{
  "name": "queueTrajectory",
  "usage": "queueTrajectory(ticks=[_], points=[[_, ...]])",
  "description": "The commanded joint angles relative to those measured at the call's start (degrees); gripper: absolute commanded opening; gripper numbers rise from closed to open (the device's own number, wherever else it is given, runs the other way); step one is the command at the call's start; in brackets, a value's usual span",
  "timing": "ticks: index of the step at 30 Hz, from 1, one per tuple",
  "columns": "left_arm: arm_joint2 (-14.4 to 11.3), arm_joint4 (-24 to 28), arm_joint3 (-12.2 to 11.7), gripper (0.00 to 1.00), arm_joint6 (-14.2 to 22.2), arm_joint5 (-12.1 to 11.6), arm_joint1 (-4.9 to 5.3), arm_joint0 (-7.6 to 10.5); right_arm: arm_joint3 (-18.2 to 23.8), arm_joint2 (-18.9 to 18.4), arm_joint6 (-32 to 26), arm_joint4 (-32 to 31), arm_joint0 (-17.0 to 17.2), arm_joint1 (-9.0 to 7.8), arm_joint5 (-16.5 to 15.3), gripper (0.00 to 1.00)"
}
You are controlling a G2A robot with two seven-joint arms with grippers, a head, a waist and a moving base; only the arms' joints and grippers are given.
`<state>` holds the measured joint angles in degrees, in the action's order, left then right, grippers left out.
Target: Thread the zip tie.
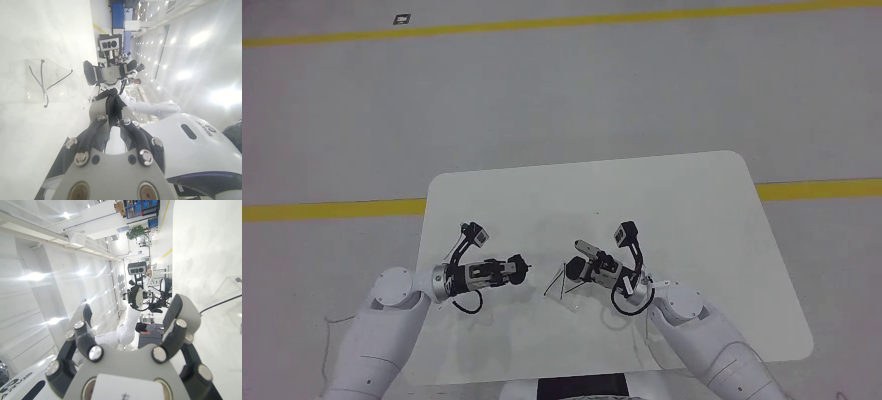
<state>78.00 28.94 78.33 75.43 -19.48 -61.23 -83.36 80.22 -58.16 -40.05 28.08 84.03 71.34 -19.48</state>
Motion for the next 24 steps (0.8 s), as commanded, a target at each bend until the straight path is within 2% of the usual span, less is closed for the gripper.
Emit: queueTrajectory(ticks=[1,4,5,7,11,13,17,20,24], points=[[0.00,-0.01,0.04,0.00,0.02,0.00,0.01,0.01,0.00,0.00,0.00,0.00,0.00,0.00,0.00,1.00],[-0.14,-0.41,0.18,0.00,-0.75,0.00,0.00,0.00,0.00,0.00,0.00,0.00,0.00,0.00,0.00,1.00],[-0.34,-0.95,0.84,0.00,-1.43,0.00,-0.01,0.00,0.00,0.00,0.00,0.00,0.00,0.00,0.00,1.00],[0.08,-0.82,2.32,0.00,-0.58,0.00,-0.01,-0.47,0.00,0.00,0.00,0.00,0.00,0.00,0.00,1.00],[2.79,-1.63,6.17,0.00,1.71,0.00,-0.32,-2.06,0.00,0.00,0.00,0.00,0.00,0.00,0.00,1.00],[4.66,-3.29,8.77,0.00,2.50,0.00,-0.71,-2.93,0.00,0.00,0.00,0.00,0.00,0.00,0.00,1.00],[7.73,-6.02,11.74,0.00,3.39,0.00,-1.92,-4.86,0.00,0.00,0.00,0.00,0.00,0.00,0.00,1.00],[8.92,-5.99,12.65,0.00,4.21,0.00,-3.01,-6.09,0.00,0.00,0.00,0.00,0.00,0.00,0.00,1.00],[8.92,-5.99,12.65,0.00,4.21,0.00,-3.01,-6.09,0.00,0.00,0.00,0.00,0.00,0.00,0.00,1.00]])
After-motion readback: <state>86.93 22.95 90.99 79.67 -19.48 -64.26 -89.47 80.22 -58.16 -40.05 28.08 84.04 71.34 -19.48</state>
